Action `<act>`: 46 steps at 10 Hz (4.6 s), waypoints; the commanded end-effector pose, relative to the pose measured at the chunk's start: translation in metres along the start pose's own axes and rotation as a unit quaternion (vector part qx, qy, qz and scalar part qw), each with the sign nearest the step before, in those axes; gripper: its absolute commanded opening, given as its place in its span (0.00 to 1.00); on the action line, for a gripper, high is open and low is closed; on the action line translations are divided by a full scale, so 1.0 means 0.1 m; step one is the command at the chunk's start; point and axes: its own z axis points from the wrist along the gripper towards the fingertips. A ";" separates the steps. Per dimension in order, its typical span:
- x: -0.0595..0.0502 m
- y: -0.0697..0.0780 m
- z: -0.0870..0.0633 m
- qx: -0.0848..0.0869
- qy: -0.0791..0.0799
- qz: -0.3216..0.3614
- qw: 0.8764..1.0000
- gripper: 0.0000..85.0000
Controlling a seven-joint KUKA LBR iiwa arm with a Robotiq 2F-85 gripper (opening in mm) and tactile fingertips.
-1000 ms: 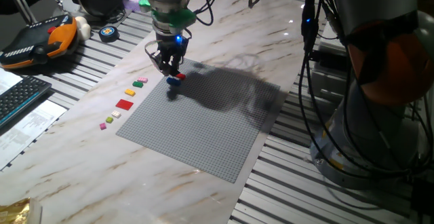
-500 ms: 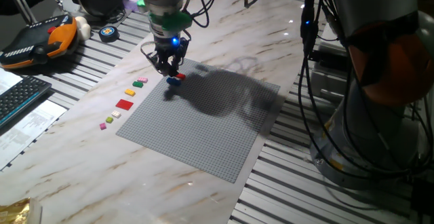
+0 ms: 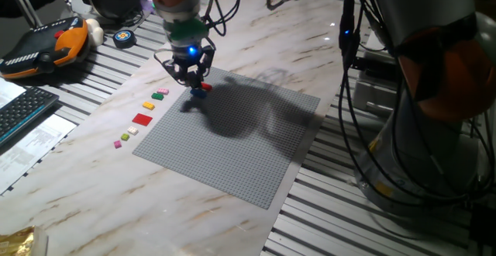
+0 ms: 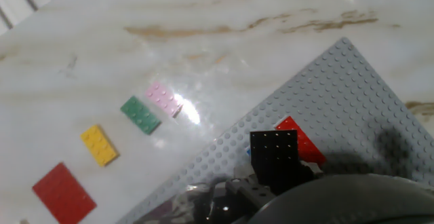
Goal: Stack small Lego blocks one on top of the other
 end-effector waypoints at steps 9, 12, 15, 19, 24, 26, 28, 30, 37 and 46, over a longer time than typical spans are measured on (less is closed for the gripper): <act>-0.04 -0.03 0.07 0.076 -0.004 0.646 0.759 0.01; -0.06 -0.08 0.09 0.076 -0.009 0.659 0.748 0.01; -0.05 -0.10 0.19 0.072 -0.011 0.664 0.744 0.01; -0.06 -0.21 0.24 0.066 -0.007 0.670 0.740 0.01; -0.02 -0.24 0.33 0.047 0.016 0.663 0.747 0.05; -0.01 -0.23 0.34 0.042 0.024 0.661 0.749 0.14; -0.01 -0.23 0.35 0.040 0.026 0.655 0.754 0.18; 0.00 -0.23 0.36 0.039 0.030 0.649 0.759 0.22; 0.02 -0.23 0.37 0.029 0.063 0.534 0.843 0.02; 0.02 -0.21 0.37 0.019 0.067 0.486 0.871 0.02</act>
